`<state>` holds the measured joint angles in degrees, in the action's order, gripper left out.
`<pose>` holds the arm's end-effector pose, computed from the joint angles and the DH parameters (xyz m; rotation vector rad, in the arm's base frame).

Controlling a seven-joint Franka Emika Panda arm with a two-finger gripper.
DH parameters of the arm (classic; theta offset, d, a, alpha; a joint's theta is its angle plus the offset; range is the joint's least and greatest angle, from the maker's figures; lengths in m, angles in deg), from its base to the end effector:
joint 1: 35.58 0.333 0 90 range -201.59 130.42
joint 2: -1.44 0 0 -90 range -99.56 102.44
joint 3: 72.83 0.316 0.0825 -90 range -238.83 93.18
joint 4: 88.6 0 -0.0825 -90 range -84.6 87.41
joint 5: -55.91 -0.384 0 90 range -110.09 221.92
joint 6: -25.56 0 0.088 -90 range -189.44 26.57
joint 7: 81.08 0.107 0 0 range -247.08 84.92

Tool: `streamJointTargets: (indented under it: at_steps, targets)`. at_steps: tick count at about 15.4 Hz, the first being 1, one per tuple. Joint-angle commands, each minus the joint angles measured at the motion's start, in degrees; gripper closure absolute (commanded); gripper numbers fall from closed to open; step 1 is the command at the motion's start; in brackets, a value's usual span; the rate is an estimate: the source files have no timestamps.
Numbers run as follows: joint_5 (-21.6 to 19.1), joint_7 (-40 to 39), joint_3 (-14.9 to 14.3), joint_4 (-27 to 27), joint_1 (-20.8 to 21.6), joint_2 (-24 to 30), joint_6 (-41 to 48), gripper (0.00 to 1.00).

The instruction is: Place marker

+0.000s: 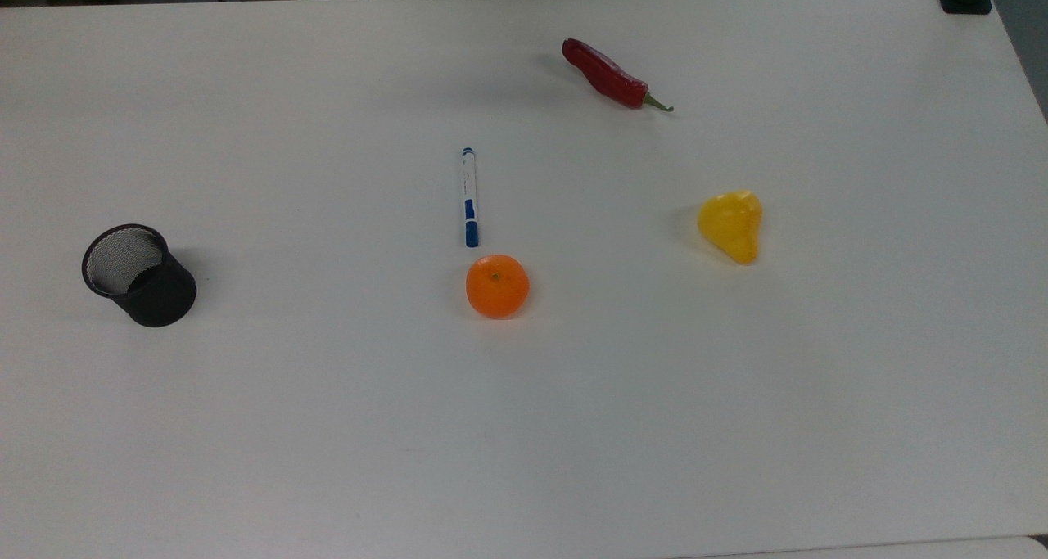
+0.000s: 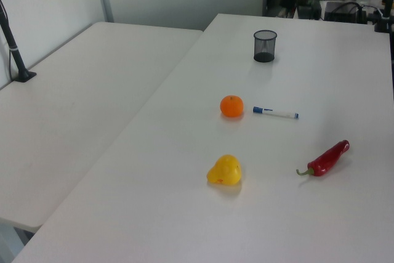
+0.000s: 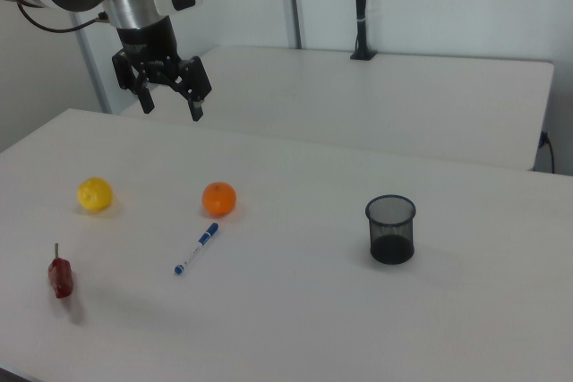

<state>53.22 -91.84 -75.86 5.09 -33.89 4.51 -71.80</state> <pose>0.5502 -0.0092 0.6354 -3.0888 -0.2493 -0.1895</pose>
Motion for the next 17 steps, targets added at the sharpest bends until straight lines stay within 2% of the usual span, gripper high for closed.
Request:
streamJointTargets:
  at_steps: [1,17]
  targets:
    - [-0.6,-0.7,-0.9,1.9,1.1,1.4,-1.1,0.00]
    - [-0.5,-1.7,-0.8,3.2,1.2,0.7,-0.8,0.00]
